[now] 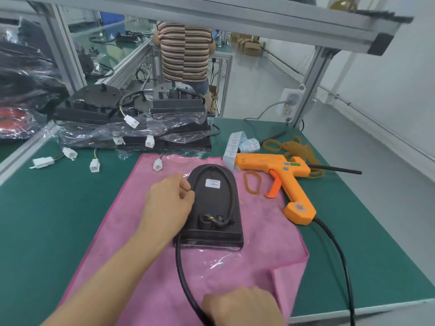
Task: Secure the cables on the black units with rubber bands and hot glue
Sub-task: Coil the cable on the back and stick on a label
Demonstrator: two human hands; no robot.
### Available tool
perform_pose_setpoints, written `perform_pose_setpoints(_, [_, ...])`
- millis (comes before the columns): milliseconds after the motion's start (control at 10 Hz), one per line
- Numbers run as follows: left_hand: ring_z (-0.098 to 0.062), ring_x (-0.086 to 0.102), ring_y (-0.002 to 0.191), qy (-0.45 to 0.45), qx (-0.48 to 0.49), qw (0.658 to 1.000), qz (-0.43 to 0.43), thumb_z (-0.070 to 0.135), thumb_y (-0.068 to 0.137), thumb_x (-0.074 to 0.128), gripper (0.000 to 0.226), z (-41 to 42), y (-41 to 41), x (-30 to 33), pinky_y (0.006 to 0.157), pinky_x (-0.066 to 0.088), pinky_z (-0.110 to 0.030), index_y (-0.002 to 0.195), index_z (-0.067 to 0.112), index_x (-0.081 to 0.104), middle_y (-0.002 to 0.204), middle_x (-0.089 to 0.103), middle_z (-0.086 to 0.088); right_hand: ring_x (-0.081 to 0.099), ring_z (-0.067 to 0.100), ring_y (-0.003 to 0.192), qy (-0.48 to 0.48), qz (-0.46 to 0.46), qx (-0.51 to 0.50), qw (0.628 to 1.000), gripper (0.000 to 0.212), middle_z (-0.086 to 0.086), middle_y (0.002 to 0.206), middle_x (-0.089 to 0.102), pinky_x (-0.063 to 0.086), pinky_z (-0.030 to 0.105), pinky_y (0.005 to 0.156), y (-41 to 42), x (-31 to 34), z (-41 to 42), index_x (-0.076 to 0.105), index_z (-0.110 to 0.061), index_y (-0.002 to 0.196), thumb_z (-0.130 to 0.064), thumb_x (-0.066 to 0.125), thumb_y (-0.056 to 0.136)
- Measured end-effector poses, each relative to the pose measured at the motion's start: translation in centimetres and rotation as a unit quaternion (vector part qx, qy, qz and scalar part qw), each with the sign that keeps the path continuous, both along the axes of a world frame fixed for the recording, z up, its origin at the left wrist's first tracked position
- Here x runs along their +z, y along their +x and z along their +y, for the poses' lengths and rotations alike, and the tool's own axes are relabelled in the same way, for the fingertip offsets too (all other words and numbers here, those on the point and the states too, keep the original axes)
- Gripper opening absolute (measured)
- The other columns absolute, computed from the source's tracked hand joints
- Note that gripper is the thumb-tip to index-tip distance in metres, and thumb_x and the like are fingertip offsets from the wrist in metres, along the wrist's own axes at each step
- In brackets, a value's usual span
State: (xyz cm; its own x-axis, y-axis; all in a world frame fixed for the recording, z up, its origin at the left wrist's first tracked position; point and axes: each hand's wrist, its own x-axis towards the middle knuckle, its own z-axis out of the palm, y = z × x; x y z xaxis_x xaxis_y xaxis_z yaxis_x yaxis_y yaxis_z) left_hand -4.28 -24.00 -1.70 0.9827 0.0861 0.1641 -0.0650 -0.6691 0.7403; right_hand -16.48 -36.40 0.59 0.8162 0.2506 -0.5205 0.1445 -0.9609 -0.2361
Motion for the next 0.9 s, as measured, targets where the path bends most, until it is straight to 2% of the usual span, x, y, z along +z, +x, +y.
perform_pose_setpoints(100, [-0.020, 0.057, 0.073, 0.026, 0.006, 0.999, -0.021, 0.012, 0.086, 0.062, 0.010, 0.0, 0.0, -0.2, 0.068, 0.039, -0.029, 0.082, 0.021, 0.059, 0.066, 0.052, 0.019, 0.042, 0.028, 0.042, -0.090, -0.236, 0.026, 0.967, 0.032, 0.004, 0.053, 0.009, -0.001, 0.018, 0.053, 0.1, 3.5, -1.1, 0.070, -0.030, 0.070, -0.044, 0.081, 0.044])
perform_pose_setpoints(200, [-0.020, 0.055, 0.072, 0.048, 0.018, 0.998, -0.045, 0.013, 0.088, 0.061, 0.005, -0.3, -0.3, -0.6, 0.066, 0.032, -0.028, 0.088, 0.018, 0.063, 0.066, 0.051, 0.016, 0.038, 0.028, 0.032, -0.071, -0.308, -0.010, 0.949, 0.040, 0.002, 0.038, 0.039, -0.006, 0.019, 0.055, 1.2, 4.5, -2.0, 0.060, -0.025, 0.052, -0.033, 0.089, 0.026])
perform_pose_setpoints(300, [-0.017, 0.057, 0.070, 0.016, 0.024, 0.998, -0.049, 0.014, 0.087, 0.065, 0.007, -0.2, -0.9, -0.9, 0.066, 0.035, -0.026, 0.093, 0.016, 0.068, 0.071, 0.059, 0.011, 0.063, 0.028, 0.088, -0.030, -0.341, -0.035, 0.939, 0.018, 0.006, 0.090, 0.067, 0.036, 0.032, 0.052, 4.7, 3.5, -4.0, 0.065, -0.019, 0.100, -0.017, 0.057, 0.084])
perform_pose_setpoints(400, [-0.006, 0.059, 0.070, -0.050, 0.016, 0.998, -0.043, 0.014, 0.084, 0.070, 0.010, 0.3, -1.2, -1.1, 0.065, 0.041, -0.016, 0.094, 0.016, 0.073, 0.072, 0.064, 0.014, 0.059, 0.010, 0.080, 0.142, -0.216, -0.128, 0.957, 0.029, -0.004, 0.081, 0.067, 0.045, 0.022, 0.068, 6.1, 2.4, -6.8, 0.070, -0.018, 0.108, -0.015, 0.053, 0.084])
perform_pose_setpoints(500, [-0.005, 0.061, 0.075, -0.084, -0.005, 0.996, -0.040, 0.016, 0.086, 0.070, 0.015, 0.9, -1.5, -1.4, 0.064, 0.040, -0.005, 0.100, 0.017, 0.075, 0.081, 0.071, 0.010, 0.065, 0.002, 0.063, 0.329, -0.156, -0.245, 0.898, 0.030, -0.011, 0.071, 0.067, 0.048, 0.011, 0.060, 5.9, 1.2, -7.6, 0.068, -0.025, 0.110, -0.020, 0.072, 0.081])
perform_pose_setpoints(600, [-0.013, 0.061, 0.081, -0.113, -0.054, 0.992, -0.032, 0.016, 0.089, 0.067, 0.023, 1.8, -2.2, -1.8, 0.070, 0.041, -0.007, 0.111, 0.020, 0.073, 0.093, 0.072, 0.008, 0.071, 0.017, 0.059, 0.442, -0.119, -0.321, 0.829, 0.037, 0.010, 0.077, 0.073, 0.057, 0.023, 0.059, 6.0, 0.3, -7.6, 0.064, -0.022, 0.112, -0.004, 0.073, 0.081])
perform_pose_setpoints(700, [-0.011, 0.058, 0.089, -0.141, -0.104, 0.984, -0.027, 0.014, 0.090, 0.064, 0.030, 2.2, -2.9, -2.1, 0.076, 0.037, -0.004, 0.118, 0.023, 0.069, 0.100, 0.070, 0.003, 0.067, 0.020, 0.055, 0.435, -0.138, -0.330, 0.826, 0.038, 0.008, 0.078, 0.063, 0.058, 0.032, 0.064, 6.2, 0.1, -7.1, 0.063, -0.019, 0.114, 0.007, 0.058, 0.087])
perform_pose_setpoints(800, [-0.012, 0.057, 0.085, -0.119, -0.124, 0.984, -0.040, 0.016, 0.088, 0.067, 0.031, 1.8, -2.9, -2.0, 0.076, 0.039, -0.005, 0.118, 0.022, 0.068, 0.099, 0.069, 0.004, 0.058, 0.012, 0.045, 0.394, -0.193, -0.303, 0.846, 0.047, 0.001, 0.068, 0.049, 0.047, 0.026, 0.060, 6.0, -0.2, -7.2, 0.061, -0.035, 0.103, 0.006, 0.043, 0.088])
perform_pose_setpoints(900, [-0.008, 0.060, 0.088, -0.041, -0.152, 0.985, -0.070, 0.026, 0.090, 0.062, 0.033, 1.6, -2.5, -1.6, 0.082, 0.039, -0.006, 0.122, 0.021, 0.067, 0.107, 0.069, 0.007, 0.047, 0.011, 0.037, 0.411, -0.203, -0.312, 0.832, 0.051, 0.007, 0.064, 0.053, 0.041, 0.019, 0.046, 5.0, -0.5, -7.7, 0.064, -0.035, 0.097, 0.008, 0.039, 0.086])
